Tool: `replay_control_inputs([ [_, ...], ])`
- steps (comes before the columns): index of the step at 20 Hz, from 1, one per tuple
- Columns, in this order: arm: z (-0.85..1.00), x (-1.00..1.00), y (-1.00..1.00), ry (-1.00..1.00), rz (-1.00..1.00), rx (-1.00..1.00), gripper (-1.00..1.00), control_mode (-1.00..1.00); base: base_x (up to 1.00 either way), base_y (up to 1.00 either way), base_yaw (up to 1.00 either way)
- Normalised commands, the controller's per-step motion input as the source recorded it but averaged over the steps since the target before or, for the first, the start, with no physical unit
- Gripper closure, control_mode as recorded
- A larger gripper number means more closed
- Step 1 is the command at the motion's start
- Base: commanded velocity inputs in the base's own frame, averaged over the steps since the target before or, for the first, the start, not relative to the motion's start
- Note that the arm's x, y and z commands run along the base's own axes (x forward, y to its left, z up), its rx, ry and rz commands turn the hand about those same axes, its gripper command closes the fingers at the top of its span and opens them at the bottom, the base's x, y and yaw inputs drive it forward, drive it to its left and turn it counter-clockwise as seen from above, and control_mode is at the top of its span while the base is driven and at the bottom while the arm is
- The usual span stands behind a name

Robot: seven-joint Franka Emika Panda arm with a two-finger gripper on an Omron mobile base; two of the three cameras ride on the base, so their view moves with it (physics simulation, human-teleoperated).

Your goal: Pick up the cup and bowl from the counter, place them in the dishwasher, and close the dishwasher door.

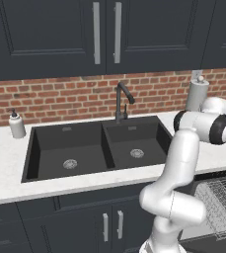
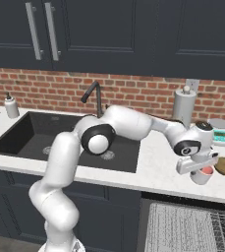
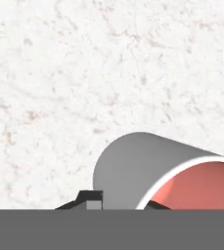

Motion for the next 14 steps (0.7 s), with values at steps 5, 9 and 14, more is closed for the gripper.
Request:
replay_control_inputs([
  [5,0.03,-1.0,0.12,0.0,-0.03,0.06,1.0,-1.0,0.0,0.0,0.0],
  [9,0.04,-1.0,0.24,0.0,-0.06,0.01,1.0,-1.0,0.0,0.0,0.0],
  [14,-0.02,-1.0,0.28,0.0,-0.06,0.0,1.0,-1.0,0.0,0.0,0.0],
])
